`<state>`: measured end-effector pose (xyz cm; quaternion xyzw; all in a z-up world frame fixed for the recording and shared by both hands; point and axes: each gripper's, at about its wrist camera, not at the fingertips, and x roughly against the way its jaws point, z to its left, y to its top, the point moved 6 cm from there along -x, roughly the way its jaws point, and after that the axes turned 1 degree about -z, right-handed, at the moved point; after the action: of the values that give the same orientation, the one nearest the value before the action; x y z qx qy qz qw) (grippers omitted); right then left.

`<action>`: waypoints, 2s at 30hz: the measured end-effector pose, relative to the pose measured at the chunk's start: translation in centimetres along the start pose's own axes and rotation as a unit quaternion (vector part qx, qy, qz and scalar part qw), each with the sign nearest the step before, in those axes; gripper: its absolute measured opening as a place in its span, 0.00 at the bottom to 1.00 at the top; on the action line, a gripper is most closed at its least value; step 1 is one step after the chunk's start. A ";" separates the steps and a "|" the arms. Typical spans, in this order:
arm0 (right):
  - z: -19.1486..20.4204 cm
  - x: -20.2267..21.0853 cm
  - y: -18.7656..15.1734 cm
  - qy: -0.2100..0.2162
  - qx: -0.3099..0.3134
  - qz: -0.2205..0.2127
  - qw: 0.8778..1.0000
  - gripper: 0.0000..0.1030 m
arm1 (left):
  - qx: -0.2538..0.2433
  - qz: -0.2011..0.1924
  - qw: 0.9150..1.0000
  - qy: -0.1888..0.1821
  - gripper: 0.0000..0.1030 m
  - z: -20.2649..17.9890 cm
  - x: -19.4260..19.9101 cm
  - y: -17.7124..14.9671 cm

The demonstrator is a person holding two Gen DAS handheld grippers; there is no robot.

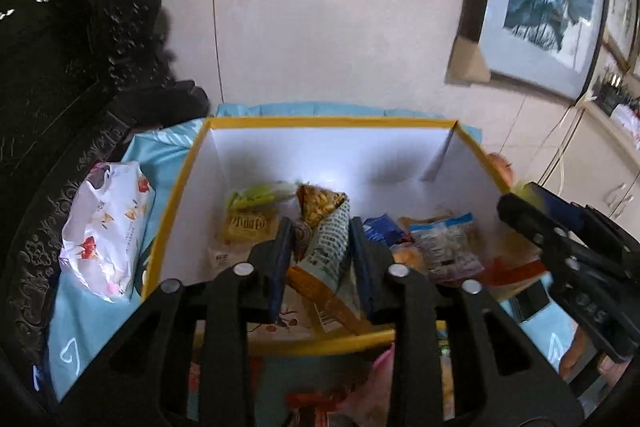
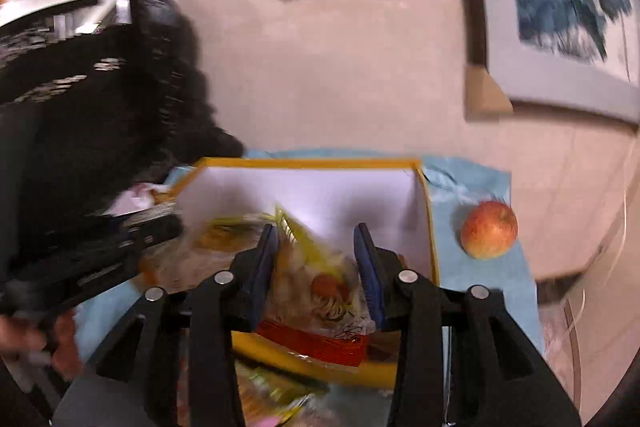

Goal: Organize snacks
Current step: 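Carry the bun bag over the yellow box with the right tool and release, then grasp the red snack bag with the left tool while the right tool grasps the pink cracker bag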

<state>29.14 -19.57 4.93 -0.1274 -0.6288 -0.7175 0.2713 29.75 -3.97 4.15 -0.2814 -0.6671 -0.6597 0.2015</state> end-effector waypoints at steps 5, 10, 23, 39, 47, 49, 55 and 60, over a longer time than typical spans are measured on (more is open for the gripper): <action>-1.0 1.5 -1.2 0.031 -0.050 -0.025 0.998 0.69 | -0.016 -0.044 0.998 0.044 0.92 0.4 1.5 -1.0; -0.7 4.5 -2.4 0.055 -0.050 -0.035 0.997 0.72 | -0.018 -0.044 0.997 0.052 0.93 1.8 3.8 -3.0; -0.7 9.1 -7.7 0.102 -0.082 -0.037 0.991 0.94 | 0.011 0.006 0.992 0.124 0.97 8.3 4.7 -10.9; -0.1 7.0 -10.6 0.130 -0.093 0.018 0.987 0.94 | 0.024 0.090 0.984 0.149 0.97 10.0 -3.6 -14.9; 0.9 6.1 -11.4 0.122 -0.067 0.036 0.990 0.94 | 0.075 0.088 0.989 0.097 0.48 10.6 -2.8 -15.1; 0.9 6.0 -11.5 0.120 -0.064 0.038 0.990 0.94 | 0.070 0.085 0.990 0.087 0.48 9.8 -1.7 -15.4; 1.0 5.7 -11.8 0.113 -0.056 0.043 0.991 0.94 | 0.058 0.058 0.995 0.048 0.49 7.5 2.2 -16.4; 2.1 4.7 -12.7 0.123 -0.040 0.057 0.990 0.94 | 0.057 0.046 0.997 0.016 0.49 6.1 1.9 -17.5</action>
<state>18.01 -17.78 -2.83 -0.0848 -0.5532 -0.7357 0.3816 17.74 2.83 -8.39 -0.2892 -0.6863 -0.6155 0.2581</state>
